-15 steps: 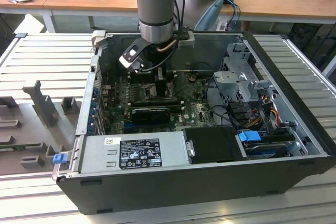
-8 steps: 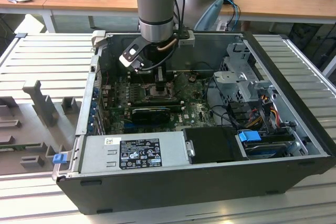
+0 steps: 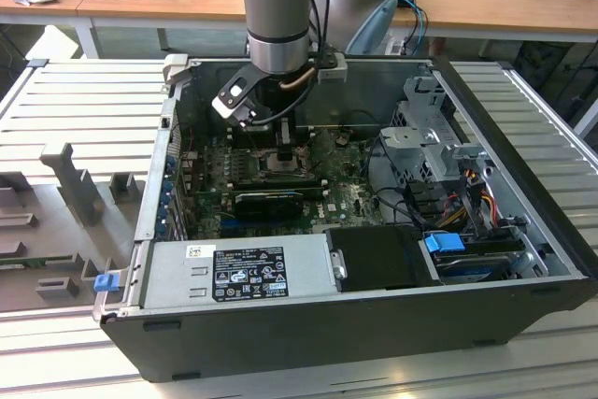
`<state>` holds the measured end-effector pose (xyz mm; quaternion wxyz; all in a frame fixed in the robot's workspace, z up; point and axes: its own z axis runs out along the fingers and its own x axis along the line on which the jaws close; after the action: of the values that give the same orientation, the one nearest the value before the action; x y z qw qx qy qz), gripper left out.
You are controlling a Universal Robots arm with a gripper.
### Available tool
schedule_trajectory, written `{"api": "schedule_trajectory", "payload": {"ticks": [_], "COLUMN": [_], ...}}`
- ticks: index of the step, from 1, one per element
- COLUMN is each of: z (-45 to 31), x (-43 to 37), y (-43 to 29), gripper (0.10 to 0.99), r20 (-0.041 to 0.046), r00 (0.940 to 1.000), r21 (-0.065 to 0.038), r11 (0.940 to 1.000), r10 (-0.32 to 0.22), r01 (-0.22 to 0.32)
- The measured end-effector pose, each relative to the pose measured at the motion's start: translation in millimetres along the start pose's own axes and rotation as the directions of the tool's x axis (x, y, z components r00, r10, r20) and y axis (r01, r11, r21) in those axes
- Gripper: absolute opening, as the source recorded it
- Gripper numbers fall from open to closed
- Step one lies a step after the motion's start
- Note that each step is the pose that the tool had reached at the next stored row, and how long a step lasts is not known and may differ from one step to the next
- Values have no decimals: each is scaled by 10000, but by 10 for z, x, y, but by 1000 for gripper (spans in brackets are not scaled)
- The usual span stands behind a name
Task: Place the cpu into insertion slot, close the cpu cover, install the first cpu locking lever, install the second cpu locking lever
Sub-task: 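Place the cpu into insertion slot, then close the cpu cover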
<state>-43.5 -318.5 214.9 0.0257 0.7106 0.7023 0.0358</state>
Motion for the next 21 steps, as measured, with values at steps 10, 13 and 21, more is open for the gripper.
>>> {"api": "schedule_trajectory", "payload": {"ticks": [10,13,21], "z": [-134,-200,-262], "x": [3,4,5], "y": [12,18,56], "gripper": [106,106,106], "r20": [9,11,14], "r00": [10000,10000,10000], "r21": [20,26,83], "r11": [10000,10000,10000], "r10": [-1,0,14], "r01": [1,0,-14]}}
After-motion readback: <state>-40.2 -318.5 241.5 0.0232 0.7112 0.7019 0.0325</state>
